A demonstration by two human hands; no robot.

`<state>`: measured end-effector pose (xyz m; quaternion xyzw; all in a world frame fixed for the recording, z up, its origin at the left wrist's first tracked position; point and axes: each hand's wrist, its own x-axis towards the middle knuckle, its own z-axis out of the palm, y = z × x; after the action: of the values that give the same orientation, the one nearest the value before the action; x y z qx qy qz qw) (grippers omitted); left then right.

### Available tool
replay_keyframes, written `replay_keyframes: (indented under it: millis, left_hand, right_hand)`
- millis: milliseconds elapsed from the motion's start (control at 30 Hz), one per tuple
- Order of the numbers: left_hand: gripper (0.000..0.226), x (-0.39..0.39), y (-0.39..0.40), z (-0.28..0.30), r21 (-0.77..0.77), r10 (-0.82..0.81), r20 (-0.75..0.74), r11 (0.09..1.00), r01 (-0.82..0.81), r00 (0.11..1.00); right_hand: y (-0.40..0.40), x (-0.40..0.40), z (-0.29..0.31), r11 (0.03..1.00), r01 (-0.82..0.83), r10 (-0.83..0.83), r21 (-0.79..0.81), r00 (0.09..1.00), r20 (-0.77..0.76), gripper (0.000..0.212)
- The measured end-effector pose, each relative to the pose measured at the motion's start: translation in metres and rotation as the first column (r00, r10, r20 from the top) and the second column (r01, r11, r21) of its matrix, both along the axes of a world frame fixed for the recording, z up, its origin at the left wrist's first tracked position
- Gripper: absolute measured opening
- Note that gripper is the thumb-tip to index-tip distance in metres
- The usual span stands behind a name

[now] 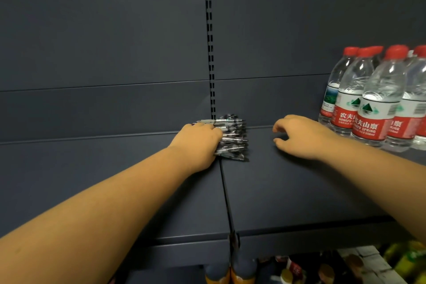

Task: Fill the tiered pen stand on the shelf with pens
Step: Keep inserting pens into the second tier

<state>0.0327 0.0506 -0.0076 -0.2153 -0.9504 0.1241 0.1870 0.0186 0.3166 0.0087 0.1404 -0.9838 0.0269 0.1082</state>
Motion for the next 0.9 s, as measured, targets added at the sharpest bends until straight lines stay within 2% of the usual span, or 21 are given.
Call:
replay_keyframes:
  millis: [233, 433, 700, 900]
  left_hand:
    - [0.013, 0.009, -0.007, -0.001, 0.034, -0.004, 0.006, 0.999, 0.004, 1.0]
    - [0.014, 0.017, -0.01, 0.004, -0.058, -0.044, 0.059, 0.997, 0.048, 0.997]
    - [0.016, 0.026, -0.019, 0.006, 0.116, 0.025, 0.098, 0.993, -0.036, 0.995]
    - [0.02, 0.033, -0.021, 0.002, 0.021, 0.039, 0.093, 0.999, -0.041, 0.995]
  right_hand:
    - [0.001, 0.001, -0.004, 1.0, 0.0, 0.001, -0.014, 1.0, 0.01, 0.035]
    - [-0.001, 0.006, -0.005, 0.999, -0.013, 0.014, -0.037, 1.0, 0.004, 0.034]
    - [-0.001, 0.01, -0.01, 0.993, -0.059, 0.054, -0.103, 0.997, -0.056, 0.03]
    - [0.0, 0.009, -0.016, 0.984, -0.114, 0.105, -0.14, 0.992, -0.07, 0.028]
